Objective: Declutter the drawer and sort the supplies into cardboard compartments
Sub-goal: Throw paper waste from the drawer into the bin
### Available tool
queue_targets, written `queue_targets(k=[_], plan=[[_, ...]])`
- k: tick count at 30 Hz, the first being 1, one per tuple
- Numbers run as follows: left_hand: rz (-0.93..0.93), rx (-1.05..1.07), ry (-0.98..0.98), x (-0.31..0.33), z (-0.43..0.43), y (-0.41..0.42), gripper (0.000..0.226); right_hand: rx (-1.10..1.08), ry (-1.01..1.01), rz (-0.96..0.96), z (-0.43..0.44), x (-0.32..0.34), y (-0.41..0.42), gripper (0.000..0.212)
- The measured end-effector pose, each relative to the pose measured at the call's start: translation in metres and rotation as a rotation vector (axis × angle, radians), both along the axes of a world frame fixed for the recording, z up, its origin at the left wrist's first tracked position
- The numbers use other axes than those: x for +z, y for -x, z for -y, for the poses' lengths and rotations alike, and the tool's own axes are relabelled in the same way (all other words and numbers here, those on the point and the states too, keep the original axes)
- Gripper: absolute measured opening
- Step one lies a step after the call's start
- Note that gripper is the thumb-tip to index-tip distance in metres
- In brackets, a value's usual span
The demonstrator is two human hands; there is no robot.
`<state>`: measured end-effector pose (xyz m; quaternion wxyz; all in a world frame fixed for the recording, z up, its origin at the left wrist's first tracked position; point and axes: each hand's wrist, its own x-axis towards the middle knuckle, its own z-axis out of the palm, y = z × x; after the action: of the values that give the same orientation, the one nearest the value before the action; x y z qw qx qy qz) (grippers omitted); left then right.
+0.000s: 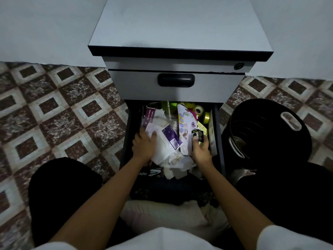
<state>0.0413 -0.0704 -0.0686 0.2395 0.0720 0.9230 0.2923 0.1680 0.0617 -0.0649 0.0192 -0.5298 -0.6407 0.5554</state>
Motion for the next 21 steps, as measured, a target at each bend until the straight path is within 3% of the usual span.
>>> queue_targets(k=[2, 7, 11, 13, 15, 18, 21], plan=[[0.017, 0.039, -0.027, -0.001, -0.001, 0.0, 0.055, -0.105, 0.129, -0.135, -0.007, -0.002, 0.003, 0.045], [0.092, 0.064, -0.064, -0.004, 0.004, 0.01, 0.063, -0.076, 0.16, -0.126, -0.021, -0.003, -0.008, 0.042], [0.203, 0.097, -0.07, 0.0, 0.008, 0.02, 0.083, -0.014, 0.232, -0.1, -0.028, -0.009, -0.009, 0.107], [0.232, 0.075, -0.109, 0.001, 0.01, 0.022, 0.084, 0.017, 0.263, -0.076, -0.027, 0.001, -0.007, 0.099], [0.237, 0.068, -0.126, 0.002, 0.011, 0.023, 0.082, 0.018, 0.293, -0.043, -0.031, -0.001, -0.006, 0.107], [0.225, 0.05, -0.099, -0.001, 0.011, 0.025, 0.075, 0.024, 0.285, -0.045, -0.049, -0.059, -0.009, 0.115], [0.321, 0.124, -0.253, -0.003, 0.01, 0.024, 0.08, -0.025, 0.311, -0.109, -0.042, -0.041, -0.004, 0.106]])
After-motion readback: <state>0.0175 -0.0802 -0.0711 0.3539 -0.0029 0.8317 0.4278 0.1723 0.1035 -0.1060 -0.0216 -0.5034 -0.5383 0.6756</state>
